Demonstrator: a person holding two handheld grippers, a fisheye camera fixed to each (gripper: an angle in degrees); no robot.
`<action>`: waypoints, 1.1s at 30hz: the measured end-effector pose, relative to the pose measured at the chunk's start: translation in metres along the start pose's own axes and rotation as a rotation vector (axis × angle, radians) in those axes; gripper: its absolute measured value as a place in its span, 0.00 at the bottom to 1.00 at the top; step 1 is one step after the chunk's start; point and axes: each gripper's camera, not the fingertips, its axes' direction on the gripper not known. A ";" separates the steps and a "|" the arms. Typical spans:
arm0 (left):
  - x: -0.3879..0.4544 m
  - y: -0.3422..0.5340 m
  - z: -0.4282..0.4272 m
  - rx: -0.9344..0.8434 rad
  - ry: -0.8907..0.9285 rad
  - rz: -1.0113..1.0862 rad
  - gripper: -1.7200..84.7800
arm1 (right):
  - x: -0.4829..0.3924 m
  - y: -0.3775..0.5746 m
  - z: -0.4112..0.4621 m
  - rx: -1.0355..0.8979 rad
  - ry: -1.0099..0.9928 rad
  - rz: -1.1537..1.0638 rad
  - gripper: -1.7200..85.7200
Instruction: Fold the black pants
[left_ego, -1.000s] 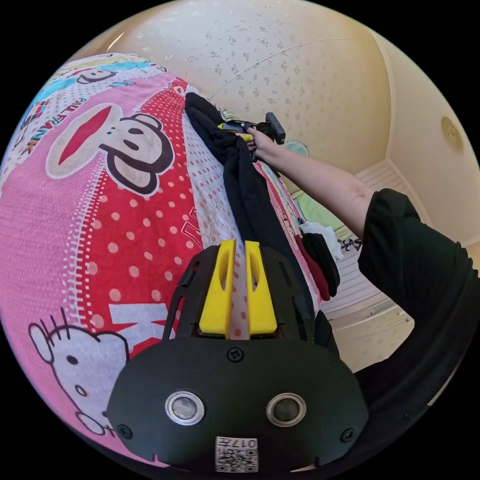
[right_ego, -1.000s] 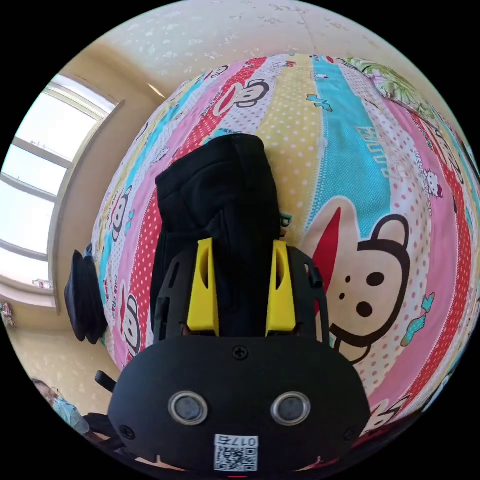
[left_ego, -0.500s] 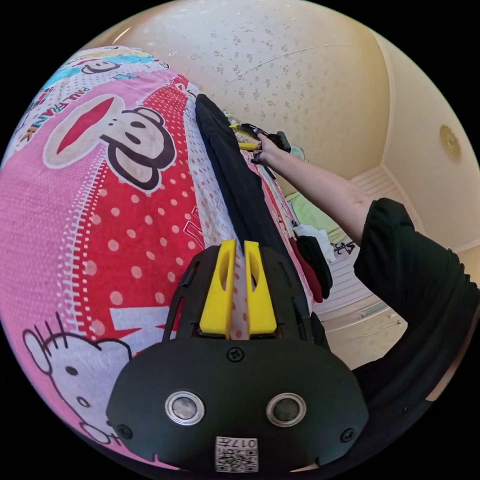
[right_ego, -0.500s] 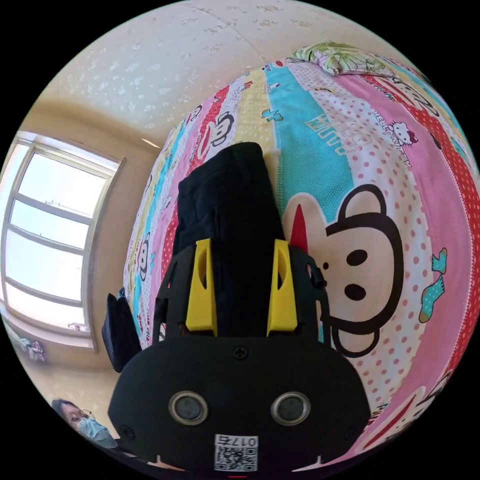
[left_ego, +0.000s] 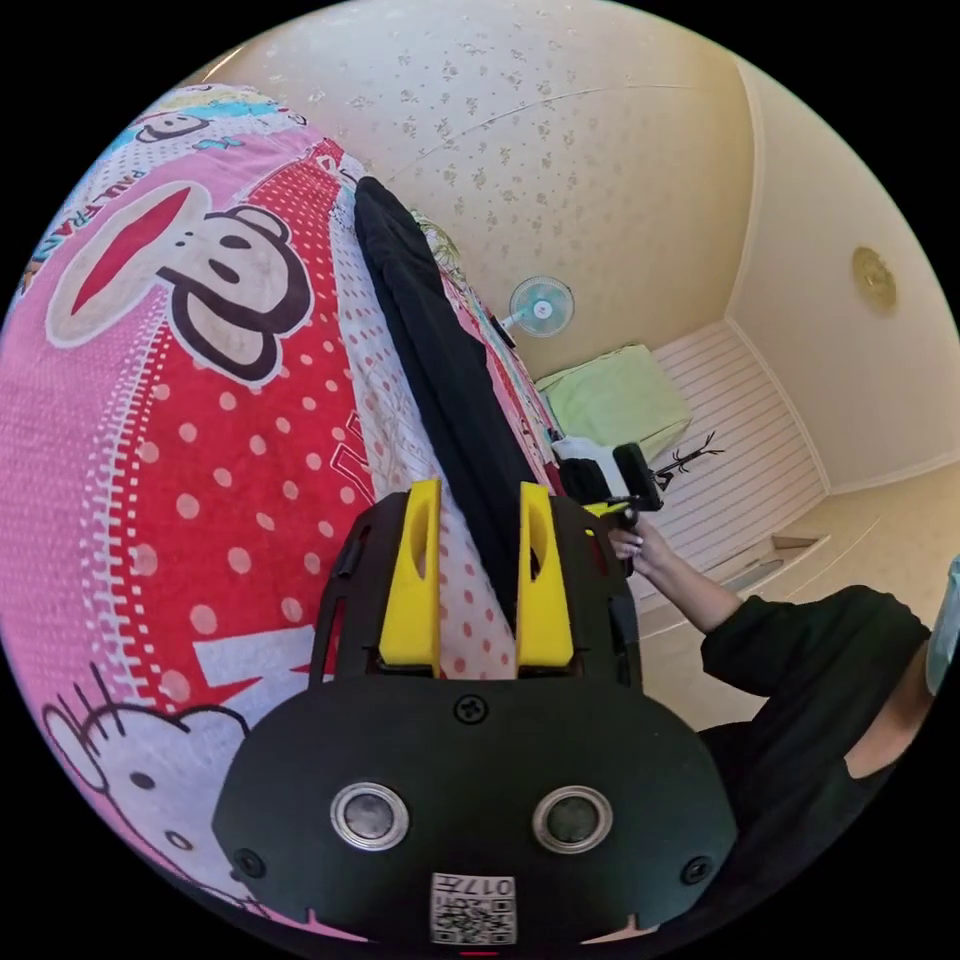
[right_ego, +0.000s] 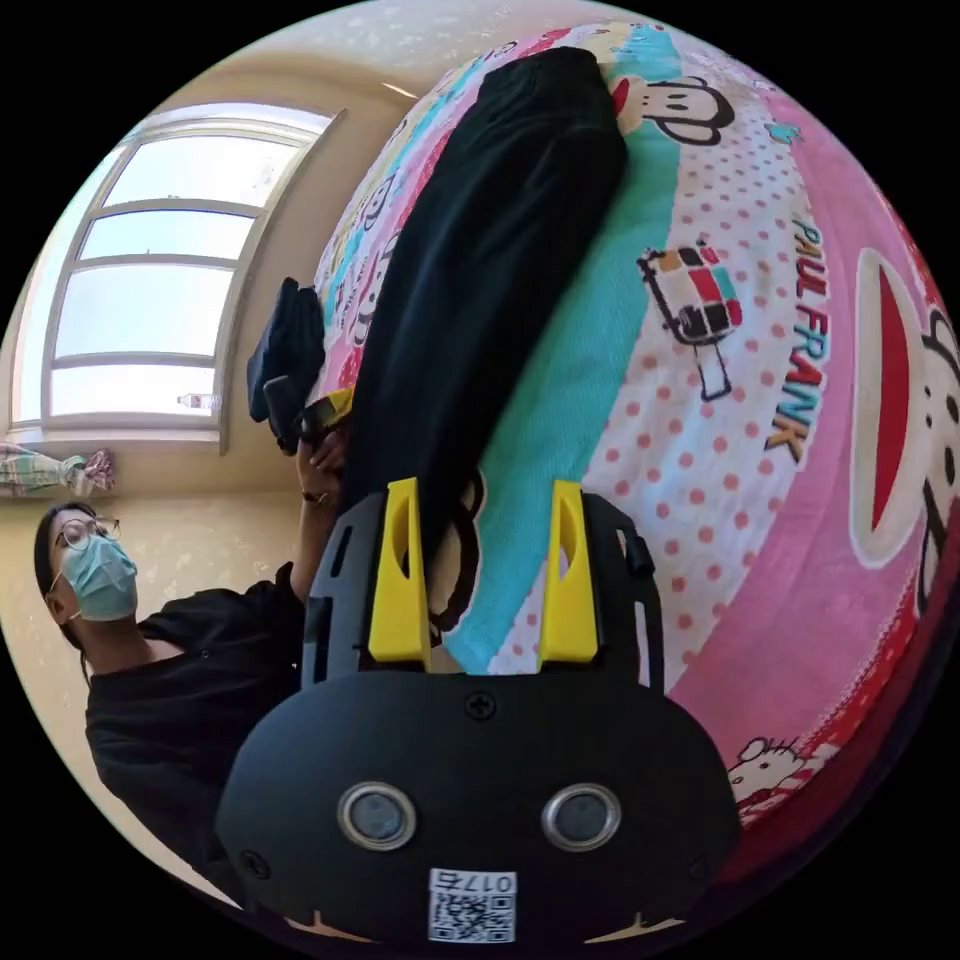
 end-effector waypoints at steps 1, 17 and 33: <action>0.000 0.005 0.003 -0.022 0.032 0.002 0.17 | 0.004 0.017 0.001 0.029 -0.062 0.001 0.22; 0.077 0.189 0.056 -0.250 -0.181 -0.008 0.21 | 0.059 0.162 0.082 0.319 -0.486 -0.102 0.22; 0.060 0.205 0.097 -0.320 -0.313 -0.066 0.20 | 0.079 0.157 0.123 0.289 -0.313 -0.104 0.08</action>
